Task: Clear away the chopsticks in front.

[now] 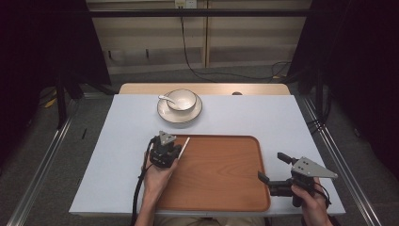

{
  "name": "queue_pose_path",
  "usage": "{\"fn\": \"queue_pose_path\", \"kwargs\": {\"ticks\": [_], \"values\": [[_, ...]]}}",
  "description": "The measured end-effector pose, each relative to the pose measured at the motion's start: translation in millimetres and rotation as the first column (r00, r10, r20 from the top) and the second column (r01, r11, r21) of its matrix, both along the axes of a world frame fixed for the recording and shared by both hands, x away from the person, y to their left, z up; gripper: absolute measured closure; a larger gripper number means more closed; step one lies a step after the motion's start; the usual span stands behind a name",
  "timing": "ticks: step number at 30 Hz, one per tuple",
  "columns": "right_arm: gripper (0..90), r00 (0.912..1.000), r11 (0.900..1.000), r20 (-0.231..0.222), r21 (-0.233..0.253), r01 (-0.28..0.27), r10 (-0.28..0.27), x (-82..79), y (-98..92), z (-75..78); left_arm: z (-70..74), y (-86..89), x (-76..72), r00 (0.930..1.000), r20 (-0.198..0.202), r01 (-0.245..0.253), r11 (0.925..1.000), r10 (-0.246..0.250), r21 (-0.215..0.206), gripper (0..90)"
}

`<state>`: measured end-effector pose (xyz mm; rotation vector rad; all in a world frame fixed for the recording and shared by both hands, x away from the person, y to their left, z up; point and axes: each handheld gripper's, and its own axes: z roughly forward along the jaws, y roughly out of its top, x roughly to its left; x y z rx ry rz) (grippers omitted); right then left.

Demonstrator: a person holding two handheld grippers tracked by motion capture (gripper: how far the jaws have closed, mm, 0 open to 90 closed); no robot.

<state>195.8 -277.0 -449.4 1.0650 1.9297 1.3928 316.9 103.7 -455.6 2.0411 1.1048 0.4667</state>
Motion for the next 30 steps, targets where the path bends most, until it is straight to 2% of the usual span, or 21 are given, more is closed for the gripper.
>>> {"fn": "queue_pose_path", "kwargs": {"ticks": [2,5,7,9,10,12,13,14,15,16,17,19,20,21,22,23,24,26,28,29,30], "values": [[1.6,1.0,1.0,0.001,-0.003,0.001,-0.001,-0.2,-0.2,0.0,-1.5,-1.8,3.0,0.9996,0.0,0.028,0.999,-0.028,-0.034,90.0],[1.6,1.0,1.0,-0.003,0.001,-0.001,0.001,0.6,0.3,-0.2,-3.3,-5.9,7.4,0.9982,-0.011,0.06,0.9981,-0.06,-0.013,90.0],[1.6,1.0,1.0,-0.003,0.002,-0.002,0.002,0.6,0.4,-0.2,-3.1,-9.5,8.1,0.997,-0.002,0.078,0.997,-0.078,-0.003,90.0],[1.6,1.0,1.0,-0.003,0.001,-0.002,0.002,0.3,0.4,-0.2,-2.9,-10.6,10.5,0.9939,-0.016,0.109,0.994,-0.109,-0.013,90.0],[1.6,1.0,1.0,-0.005,0.003,-0.002,0.002,0.2,0.3,-0.1,-2.8,-11.9,11.2,0.9935,-0.008,0.113,0.9931,-0.114,-0.03,90.0],[1.6,1.0,1.0,-0.003,0.001,-0.001,0.001,0.2,0.0,-0.1,-2.3,-13.7,12.8,0.9913,-0.004,0.132,0.9913,-0.132,0.008,90.0],[1.6,1.0,1.0,-0.002,0.003,-0.002,0.002,0.2,0.0,-0.1,-2.9,-15.0,13.2,0.9919,-0.01,0.126,0.992,-0.126,0.006,90.0],[1.6,1.0,1.0,-0.005,0.004,-0.004,0.004,0.2,-0.2,0.0,-3.5,-15.0,14.3,0.9905,-0.012,0.137,0.9903,-0.137,0.023,90.0],[1.6,1.0,1.0,-0.005,0.004,-0.004,0.004,0.3,-0.2,0.0,-4.8,-15.6,15.0,0.9914,-0.017,0.13,0.9913,-0.13,0.023,90.0],[1.6,1.0,1.0,-0.005,0.004,-0.003,0.003,0.3,-0.2,0.0,-5.4,-14.8,16.3,0.9917,-0.026,0.127,0.991,-0.126,0.043,90.0],[1.6,1.0,1.0,-0.005,0.003,-0.003,0.003,0.5,-0.1,-0.2,-7.0,-14.0,17.9,0.9921,-0.031,0.122,0.9917,-0.121,0.039,90.0],[1.6,1.0,1.0,-0.007,0.003,-0.003,0.003,0.3,0.0,-0.1,-8.7,-11.3,20.3,0.9937,-0.051,0.104,0.9918,-0.1,0.075,90.0],[1.6,1.0,1.0,-0.007,0.003,-0.003,0.003,0.3,-0.1,-0.2,-9.3,-9.3,21.6,0.9932,-0.067,0.1,0.9924,-0.095,0.072,90.0],[1.6,1.0,1.0,-0.006,0.001,-0.002,0.002,0.3,-0.2,-0.3,-10.0,-6.4,22.9,0.9894,-0.086,0.12,0.9926,-0.117,0.021,90.0],[1.6,1.0,1.0,-0.009,0.005,-0.001,0.001,0.1,-0.5,-0.3,-9.6,-3.8,23.9,0.987,-0.089,0.136,0.9906,-0.134,0.016,90.0],[1.6,1.0,1.0,-0.006,0.005,0.001,-0.001,0.5,-1.0,-0.4,-8.4,-5.2,22.8,0.9917,-0.071,0.11,0.9929,-0.107,0.045,90.0],[1.6,1.0,1.0,-0.009,0.005,0.002,-0.002,0.5,-1.1,-0.4,-7.8,-6.3,22.5,0.993,-0.063,0.104,0.9933,-0.1,0.051,90.0],[1.6,1.0,1.0,-0.008,0.001,-0.001,0.001,0.9,-0.4,-0.6,-7.4,-6.5,23.3,0.9876,-0.072,0.14,0.9901,-0.14,0.001,90.0],[1.6,1.0,1.0,-0.007,0.0,0.0,0.0,0.9,0.0,-0.6,-11.6,-9.6,25.0,0.9861,-0.083,0.147,0.9888,-0.144,0.027,90.0],[1.6,1.0,1.0,-0.006,0.001,-0.001,0.001,0.8,-0.1,-0.6,-13.7,-8.3,26.7,0.9823,-0.1,0.161,0.9866,-0.158,0.022,90.0],[1.6,1.0,1.0,-0.006,0.0,-0.001,0.001,0.6,-0.2,-0.6,-16.8,-8.5,27.7,0.9824,-0.108,0.155,0.9879,-0.153,0.01,90.0]]}}
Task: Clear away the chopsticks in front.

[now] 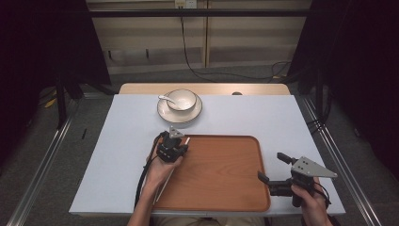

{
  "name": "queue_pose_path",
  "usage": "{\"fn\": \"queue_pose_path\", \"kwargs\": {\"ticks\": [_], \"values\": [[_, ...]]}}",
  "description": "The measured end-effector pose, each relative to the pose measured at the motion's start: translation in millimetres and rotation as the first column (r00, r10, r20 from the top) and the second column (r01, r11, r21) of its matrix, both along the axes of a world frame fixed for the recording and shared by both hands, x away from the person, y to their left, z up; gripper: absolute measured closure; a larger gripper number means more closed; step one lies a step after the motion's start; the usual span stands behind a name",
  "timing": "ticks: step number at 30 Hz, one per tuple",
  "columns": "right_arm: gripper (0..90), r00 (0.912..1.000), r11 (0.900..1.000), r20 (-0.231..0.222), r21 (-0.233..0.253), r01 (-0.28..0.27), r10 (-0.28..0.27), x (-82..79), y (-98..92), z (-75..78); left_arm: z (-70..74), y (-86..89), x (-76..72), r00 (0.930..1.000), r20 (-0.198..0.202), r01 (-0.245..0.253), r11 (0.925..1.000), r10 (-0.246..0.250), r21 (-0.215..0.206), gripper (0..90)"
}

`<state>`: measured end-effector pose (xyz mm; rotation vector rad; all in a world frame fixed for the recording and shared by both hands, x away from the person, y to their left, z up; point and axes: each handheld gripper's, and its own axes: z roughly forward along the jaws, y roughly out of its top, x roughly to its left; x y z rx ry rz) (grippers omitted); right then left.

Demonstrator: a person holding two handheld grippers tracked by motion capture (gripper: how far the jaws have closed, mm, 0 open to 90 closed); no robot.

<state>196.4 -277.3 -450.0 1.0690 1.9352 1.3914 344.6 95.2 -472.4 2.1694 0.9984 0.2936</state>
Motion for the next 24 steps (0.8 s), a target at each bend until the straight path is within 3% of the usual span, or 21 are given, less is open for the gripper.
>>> {"fn": "queue_pose_path", "kwargs": {"ticks": [1,2,4,5,7,9,11,17,24], "values": [[1.6,1.0,1.0,-0.002,0.004,0.002,-0.002,-0.8,-0.4,0.1,0.2,1.5,0.6,1.0,0.004,0.002,0.9994,-0.002,0.035,90.0],[1.6,1.0,1.0,-0.002,0.004,0.002,-0.002,-0.8,-0.4,0.1,0.7,1.2,0.6,0.9997,0.01,-0.024,0.999,0.024,0.036,90.0],[1.6,1.0,1.0,0.002,0.003,0.006,-0.006,-0.4,-0.5,-0.1,1.7,1.1,0.8,0.9986,0.028,-0.047,0.9958,0.045,0.078,90.0],[1.6,1.0,1.0,-0.001,0.005,0.002,-0.002,-0.1,-0.7,0.1,1.7,2.7,1.3,0.9991,0.008,-0.041,0.9978,0.041,0.053,90.0],[1.6,1.0,1.0,-0.003,0.005,-0.002,0.002,-0.3,-0.2,0.1,2.0,7.0,1.6,0.9983,0.0,-0.058,0.997,0.058,0.052,90.0],[1.6,1.0,1.0,0.0,0.003,-0.002,0.002,-0.7,-0.1,0.2,3.2,10.9,0.5,0.9963,0.011,-0.086,0.9924,0.085,0.088,90.0],[1.6,1.0,1.0,0.0,0.003,0.0,0.0,-0.7,-0.4,0.1,1.7,15.5,0.2,0.9964,0.014,-0.085,0.9944,0.084,0.063,90.0],[1.6,1.0,1.0,0.001,-0.002,-0.001,0.001,-0.5,1.2,0.0,3.0,29.4,-1.2,0.9923,0.01,-0.124,0.9891,0.123,0.079,90.0],[1.6,1.0,1.0,0.002,-0.002,-0.001,0.001,-0.7,0.5,0.0,1.8,37.2,-4.2,0.9883,0.018,-0.153,0.986,0.152,0.066,90.0]]}}
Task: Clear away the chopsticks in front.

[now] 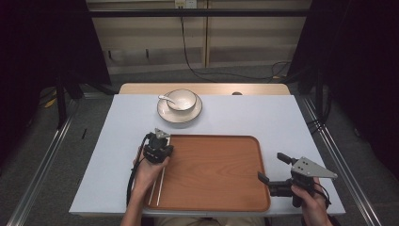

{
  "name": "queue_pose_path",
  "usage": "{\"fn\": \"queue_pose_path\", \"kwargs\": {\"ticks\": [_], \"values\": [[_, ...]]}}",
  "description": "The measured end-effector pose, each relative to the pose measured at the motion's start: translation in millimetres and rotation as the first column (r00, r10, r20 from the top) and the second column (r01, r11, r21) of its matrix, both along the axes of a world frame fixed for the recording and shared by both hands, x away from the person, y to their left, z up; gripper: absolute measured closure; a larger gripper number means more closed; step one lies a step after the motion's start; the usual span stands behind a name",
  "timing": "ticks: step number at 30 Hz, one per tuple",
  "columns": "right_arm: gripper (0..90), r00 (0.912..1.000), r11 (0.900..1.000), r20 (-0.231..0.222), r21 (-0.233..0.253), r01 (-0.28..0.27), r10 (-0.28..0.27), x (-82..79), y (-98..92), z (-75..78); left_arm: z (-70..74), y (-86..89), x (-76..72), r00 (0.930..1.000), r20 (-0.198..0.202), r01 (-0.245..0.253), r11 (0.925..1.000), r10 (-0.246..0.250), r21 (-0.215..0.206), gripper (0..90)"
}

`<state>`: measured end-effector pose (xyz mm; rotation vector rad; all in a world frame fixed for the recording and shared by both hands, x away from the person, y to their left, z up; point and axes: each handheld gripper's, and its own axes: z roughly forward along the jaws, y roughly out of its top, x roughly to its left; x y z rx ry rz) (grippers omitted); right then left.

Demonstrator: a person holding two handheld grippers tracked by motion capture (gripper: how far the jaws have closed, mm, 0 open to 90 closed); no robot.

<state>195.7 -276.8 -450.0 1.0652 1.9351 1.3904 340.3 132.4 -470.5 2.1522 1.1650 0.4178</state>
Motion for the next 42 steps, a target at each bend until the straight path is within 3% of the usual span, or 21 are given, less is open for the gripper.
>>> {"fn": "queue_pose_path", "kwargs": {"ticks": [7,18,21,24,29,30,34,36,37,38,40,41,42], "values": [[1.6,1.0,1.0,-0.002,0.0,0.001,-0.001,0.5,0.6,-0.1,-0.4,13.0,-2.4,1.0,0.003,0.002,1.0,-0.002,-0.005,90.0],[1.6,1.0,1.0,-0.006,-0.001,0.005,-0.005,1.7,0.3,-0.7,-2.1,16.6,1.5,1.0,0.004,0.003,0.9996,-0.002,-0.027,90.0],[1.6,1.0,1.0,-0.005,0.0,-0.004,0.004,1.2,0.5,-0.4,-4.0,14.7,1.6,0.9992,0.032,-0.025,0.9992,0.026,-0.032,90.0],[1.6,1.0,1.0,0.001,0.001,0.001,-0.001,0.9,-0.1,0.1,-4.6,13.1,0.6,0.9984,0.054,-0.015,0.9995,0.016,-0.029,89.7],[1.6,1.0,1.0,-0.001,0.001,0.005,-0.005,1.7,0.3,-0.1,2.7,17.5,-0.1,0.9957,0.088,-0.02,0.9966,0.027,-0.08,85.9],[1.6,1.0,1.0,-0.005,0.0,0.005,-0.005,1.9,0.3,-0.3,4.0,18.2,0.2,0.9949,0.094,-0.029,0.9945,0.038,-0.1,79.8],[1.6,1.0,1.0,-0.005,0.011,0.008,-0.008,2.0,-0.4,0.5,8.2,23.1,0.9,0.9907,0.121,-0.04,0.9847,0.062,-0.169,70.9],[1.6,0.9999,1.0,-0.007,0.013,0.014,-0.014,3.2,-0.5,0.1,9.0,22.9,0.7,0.9882,0.142,-0.032,0.9852,0.056,-0.168,61.1],[1.6,0.9999,1.0,-0.007,0.013,0.014,-0.014,3.2,-0.5,0.1,9.5,22.3,0.8,0.9864,0.154,-0.031,0.9853,0.058,-0.168,61.1],[1.6,0.9999,1.0,0.002,0.013,0.016,-0.016,2.6,-0.9,0.7,10.5,22.0,0.9,0.9853,0.162,-0.031,0.9879,0.056,-0.152,53.8],[1.6,0.9997,1.0,0.015,0.021,0.02,-0.02,0.8,-1.7,2.0,12.1,20.9,2.1,0.9833,0.175,-0.02,0.9871,0.048,-0.159,45.2],[1.6,0.9997,1.0,0.015,0.021,0.02,-0.02,0.8,-1.7,2.0,13.1,20.6,2.8,0.9822,0.184,-0.011,0.988,0.039,-0.154,45.2],[1.6,0.9997,1.0,0.012,0.02,0.019,-0.019,0.4,-1.9,1.8,13.9,20.0,4.0,0.981,0.189,-0.016,0.9887,0.044,-0.149,37.4]]}}
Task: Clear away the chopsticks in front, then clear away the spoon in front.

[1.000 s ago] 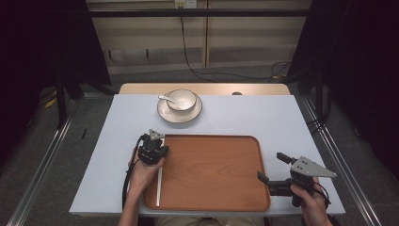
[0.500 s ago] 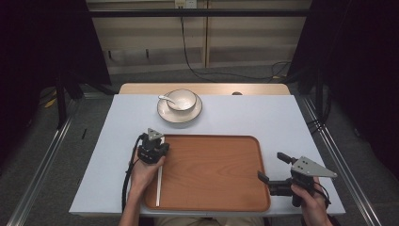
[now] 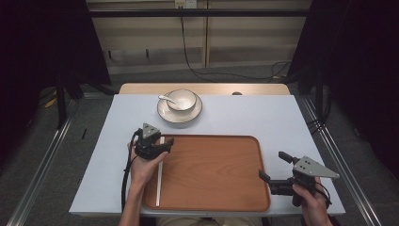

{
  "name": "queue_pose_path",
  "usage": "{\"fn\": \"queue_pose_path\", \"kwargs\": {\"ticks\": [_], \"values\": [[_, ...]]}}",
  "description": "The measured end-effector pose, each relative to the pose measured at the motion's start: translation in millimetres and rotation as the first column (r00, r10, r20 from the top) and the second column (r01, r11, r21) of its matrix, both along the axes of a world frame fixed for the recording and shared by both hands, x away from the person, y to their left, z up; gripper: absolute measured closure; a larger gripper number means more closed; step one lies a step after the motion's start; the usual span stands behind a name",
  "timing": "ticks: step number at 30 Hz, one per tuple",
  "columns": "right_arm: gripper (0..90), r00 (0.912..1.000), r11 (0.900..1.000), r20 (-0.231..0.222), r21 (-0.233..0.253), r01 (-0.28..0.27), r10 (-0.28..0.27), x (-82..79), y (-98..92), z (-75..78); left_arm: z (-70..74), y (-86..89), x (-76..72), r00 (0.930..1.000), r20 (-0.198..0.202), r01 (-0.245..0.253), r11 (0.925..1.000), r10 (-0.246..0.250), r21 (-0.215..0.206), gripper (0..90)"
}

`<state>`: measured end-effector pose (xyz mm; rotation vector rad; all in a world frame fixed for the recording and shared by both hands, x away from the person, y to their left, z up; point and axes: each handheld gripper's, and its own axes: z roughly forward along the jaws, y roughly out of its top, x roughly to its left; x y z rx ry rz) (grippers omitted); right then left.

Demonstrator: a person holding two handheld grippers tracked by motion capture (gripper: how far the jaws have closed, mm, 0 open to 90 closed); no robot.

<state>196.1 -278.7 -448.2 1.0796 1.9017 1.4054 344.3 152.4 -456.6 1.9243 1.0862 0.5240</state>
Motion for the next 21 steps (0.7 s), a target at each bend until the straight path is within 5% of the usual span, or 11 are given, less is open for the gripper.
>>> {"fn": "queue_pose_path", "kwargs": {"ticks": [5,9,11,15,19,21], "values": [[1.6,1.0,1.0,0.0,-0.004,-0.004,0.004,-0.6,0.0,0.0,1.4,-2.3,8.3,0.9998,0.018,-0.011,0.9999,0.011,-0.011,20.2],[1.6,1.0,1.0,0.004,-0.003,0.002,-0.002,-1.2,-0.9,-0.2,0.9,0.2,17.1,0.9992,-0.036,-0.019,0.9988,0.017,-0.044,17.5],[1.6,1.0,1.0,0.007,-0.003,-0.001,0.001,-1.7,-1.5,0.5,2.1,-0.5,18.1,0.9993,-0.006,-0.037,0.9991,0.037,-0.021,14.3],[1.6,1.0,1.0,0.005,0.0,0.003,-0.003,-1.3,-0.9,-0.2,7.6,-0.6,24.4,0.9992,0.013,-0.038,0.9985,0.038,-0.04,10.5],[1.6,1.0,1.0,0.005,0.0,-0.004,0.004,-2.2,-1.0,0.0,15.5,-0.9,30.6,0.9997,-0.007,-0.024,0.9987,0.024,-0.045,11.2],[1.6,1.0,1.0,0.005,0.004,0.008,-0.008,-1.2,-1.2,0.0,18.1,-2.1,31.9,0.9991,0.018,-0.037,0.9991,0.038,-0.02,11.4]]}}
